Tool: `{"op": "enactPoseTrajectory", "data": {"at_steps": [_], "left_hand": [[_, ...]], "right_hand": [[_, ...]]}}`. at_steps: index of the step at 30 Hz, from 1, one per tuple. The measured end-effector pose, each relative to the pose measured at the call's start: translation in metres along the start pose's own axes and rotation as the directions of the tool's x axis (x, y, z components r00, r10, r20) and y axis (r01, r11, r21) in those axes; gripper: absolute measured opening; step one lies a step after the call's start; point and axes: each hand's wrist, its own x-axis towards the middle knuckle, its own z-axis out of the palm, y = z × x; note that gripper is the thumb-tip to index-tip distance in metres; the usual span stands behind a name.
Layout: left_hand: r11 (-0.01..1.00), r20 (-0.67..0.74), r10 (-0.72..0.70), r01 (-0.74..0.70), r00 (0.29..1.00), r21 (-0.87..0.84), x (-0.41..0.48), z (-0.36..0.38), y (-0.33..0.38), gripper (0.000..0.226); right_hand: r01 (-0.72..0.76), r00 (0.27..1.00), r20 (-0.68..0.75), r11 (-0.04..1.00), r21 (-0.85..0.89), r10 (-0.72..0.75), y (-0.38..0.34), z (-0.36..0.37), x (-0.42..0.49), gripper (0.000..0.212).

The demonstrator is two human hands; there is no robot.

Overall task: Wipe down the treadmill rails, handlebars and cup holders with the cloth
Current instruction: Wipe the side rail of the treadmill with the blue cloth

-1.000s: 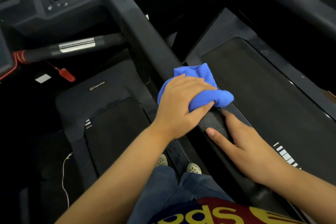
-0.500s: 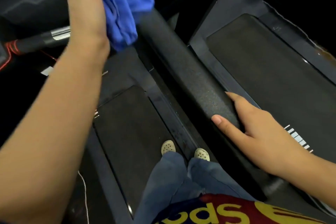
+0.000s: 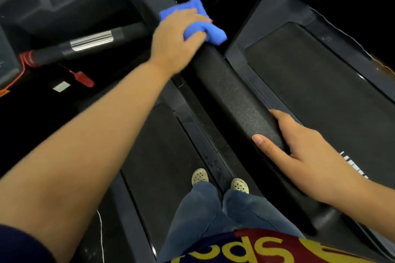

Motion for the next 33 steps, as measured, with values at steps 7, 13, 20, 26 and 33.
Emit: {"op": "enactPoseTrajectory", "data": {"at_steps": [7,13,20,26,33], "left_hand": [[0.982,-0.08,0.101,-0.112,0.992,-0.153,-0.071,0.029,0.041,0.033],[0.937,-0.061,0.013,-0.033,0.998,-0.347,-0.123,0.037,0.089,0.034],[-0.029,0.263,-0.633,0.318,0.728,-0.948,-0.131,-0.001,0.109,0.025],[0.168,-0.105,-0.797,0.052,0.595,-0.984,-0.062,-0.052,0.039,0.024],[0.477,-0.1,-0.766,0.457,0.636,-0.751,-0.002,-0.007,-0.035,0.063]], "right_hand": [[0.016,1.0,-0.026,0.999,0.042,-0.015,-0.001,0.002,0.001,0.071],[0.028,0.999,-0.041,0.999,0.021,-0.027,-0.001,0.001,0.001,0.049],[-0.008,1.0,-0.014,0.998,-0.055,0.007,-0.007,-0.005,0.021,0.051],[0.061,0.997,0.042,0.994,-0.089,-0.057,-0.018,-0.003,0.043,0.081],[0.094,0.995,-0.018,0.985,-0.141,-0.098,-0.022,0.01,0.042,0.077]]}}
